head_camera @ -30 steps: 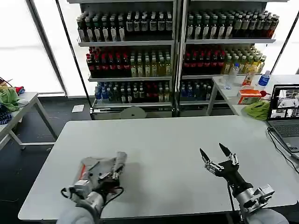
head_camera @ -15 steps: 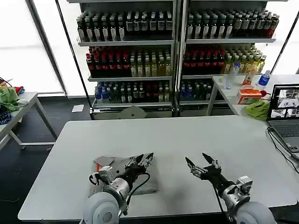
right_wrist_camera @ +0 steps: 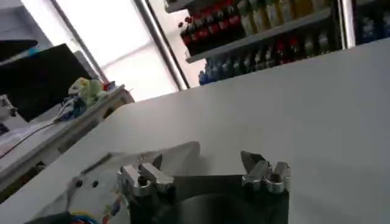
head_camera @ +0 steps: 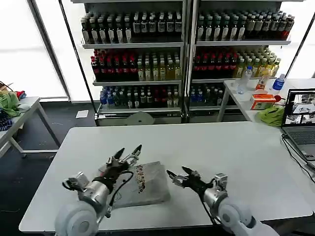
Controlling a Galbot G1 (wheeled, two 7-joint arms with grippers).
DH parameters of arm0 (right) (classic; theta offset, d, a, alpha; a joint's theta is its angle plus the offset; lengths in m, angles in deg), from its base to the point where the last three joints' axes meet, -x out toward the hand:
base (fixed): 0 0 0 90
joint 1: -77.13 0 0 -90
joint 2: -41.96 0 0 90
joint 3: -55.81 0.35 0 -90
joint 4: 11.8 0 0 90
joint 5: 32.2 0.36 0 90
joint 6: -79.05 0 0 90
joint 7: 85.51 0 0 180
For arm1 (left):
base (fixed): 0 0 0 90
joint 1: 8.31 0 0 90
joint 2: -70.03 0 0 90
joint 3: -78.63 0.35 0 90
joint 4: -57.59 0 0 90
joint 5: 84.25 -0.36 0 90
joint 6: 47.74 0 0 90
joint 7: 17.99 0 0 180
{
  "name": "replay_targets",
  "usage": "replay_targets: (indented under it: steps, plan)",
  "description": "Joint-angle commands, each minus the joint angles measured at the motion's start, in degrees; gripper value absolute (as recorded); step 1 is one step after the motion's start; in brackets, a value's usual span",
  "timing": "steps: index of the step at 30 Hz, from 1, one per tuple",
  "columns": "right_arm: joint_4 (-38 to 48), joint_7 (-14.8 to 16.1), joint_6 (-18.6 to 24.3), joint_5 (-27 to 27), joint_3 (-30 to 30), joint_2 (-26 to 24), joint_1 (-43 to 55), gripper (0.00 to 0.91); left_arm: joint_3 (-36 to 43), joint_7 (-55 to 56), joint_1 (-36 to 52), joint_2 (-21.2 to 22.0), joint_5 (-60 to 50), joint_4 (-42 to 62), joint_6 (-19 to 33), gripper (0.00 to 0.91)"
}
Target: Fold and organize the clothes.
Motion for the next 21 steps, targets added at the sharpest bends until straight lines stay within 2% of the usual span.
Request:
replay_targets:
  steps: [1, 9, 10, 11, 12, 16, 21]
  plan:
    - [8.9, 0.9, -1.3, 3.2, -13.8, 5.2, 10.5, 0.907, -11.2, -6.5, -6.8, -0.2, -5.8, -3.1, 2.7, 0.907]
    - [10.4, -0.2, -1.0, 2.6, -14.7, 5.7, 9.4, 0.907, -10.7, -3.4, -8.8, 0.9, -5.6, -3.3, 2.8, 0.907]
    - [10.3, -0.1, -0.9, 2.8, -14.5, 5.7, 9.2, 0.776, -10.6, -3.1, -8.8, 0.9, -5.6, -3.2, 2.8, 0.907]
    - [10.1, -0.2, -0.7, 2.8, -14.4, 5.6, 9.1, 0.423, -10.5, -3.1, -8.7, 0.9, -5.6, -3.1, 2.7, 0.907]
    - [10.1, -0.4, -0.4, 2.9, -14.4, 5.7, 9.0, 0.0, -10.4, -3.0, -8.6, 0.9, -5.6, -3.1, 2.7, 0.907]
    - [8.8, 1.4, 1.5, 4.7, -13.2, 5.3, 7.6, 0.0, -9.5, -1.5, -8.2, 0.8, -5.2, -3.0, 3.2, 0.907]
    - [7.9, 1.7, 2.9, 5.0, -11.9, 5.5, 6.2, 0.0, -9.2, -1.1, -8.3, 1.3, -5.1, -2.9, 3.1, 0.907]
